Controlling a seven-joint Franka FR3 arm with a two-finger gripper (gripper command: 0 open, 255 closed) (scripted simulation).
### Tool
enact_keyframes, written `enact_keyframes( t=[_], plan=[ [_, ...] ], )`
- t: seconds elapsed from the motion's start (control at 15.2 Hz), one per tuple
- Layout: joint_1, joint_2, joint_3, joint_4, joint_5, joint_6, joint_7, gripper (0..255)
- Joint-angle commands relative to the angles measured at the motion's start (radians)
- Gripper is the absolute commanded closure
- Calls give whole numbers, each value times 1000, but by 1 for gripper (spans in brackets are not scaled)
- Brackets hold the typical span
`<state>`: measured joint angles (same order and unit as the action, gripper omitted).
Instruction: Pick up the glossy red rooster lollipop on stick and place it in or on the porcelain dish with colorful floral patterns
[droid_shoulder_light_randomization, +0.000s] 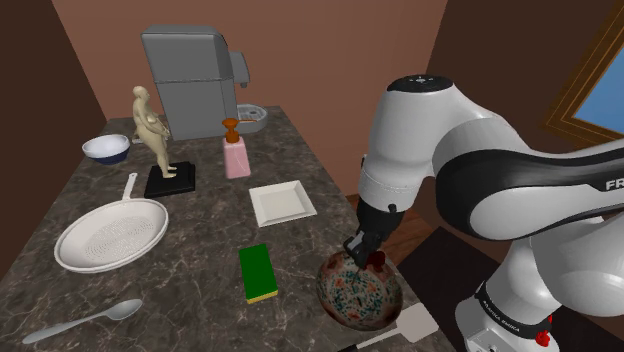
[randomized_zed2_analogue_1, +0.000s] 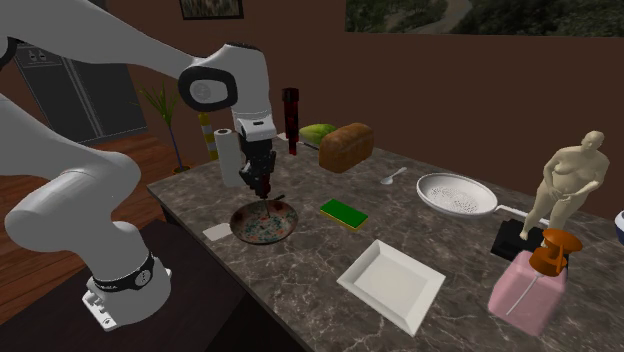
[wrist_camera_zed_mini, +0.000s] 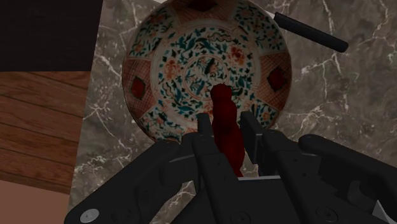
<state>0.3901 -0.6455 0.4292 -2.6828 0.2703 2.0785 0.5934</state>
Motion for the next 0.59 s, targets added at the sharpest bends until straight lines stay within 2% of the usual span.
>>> enact_keyframes(
  t=[0.0,0.07,0.4,0.53],
  plan=[
    [0,0,0,0,0,0,0,255],
    [0,0,0,0,0,0,0,0],
    [0,0,0,0,0,0,0,0],
    [-2,-29,-18,50,-11,-78,0,0]
  ],
)
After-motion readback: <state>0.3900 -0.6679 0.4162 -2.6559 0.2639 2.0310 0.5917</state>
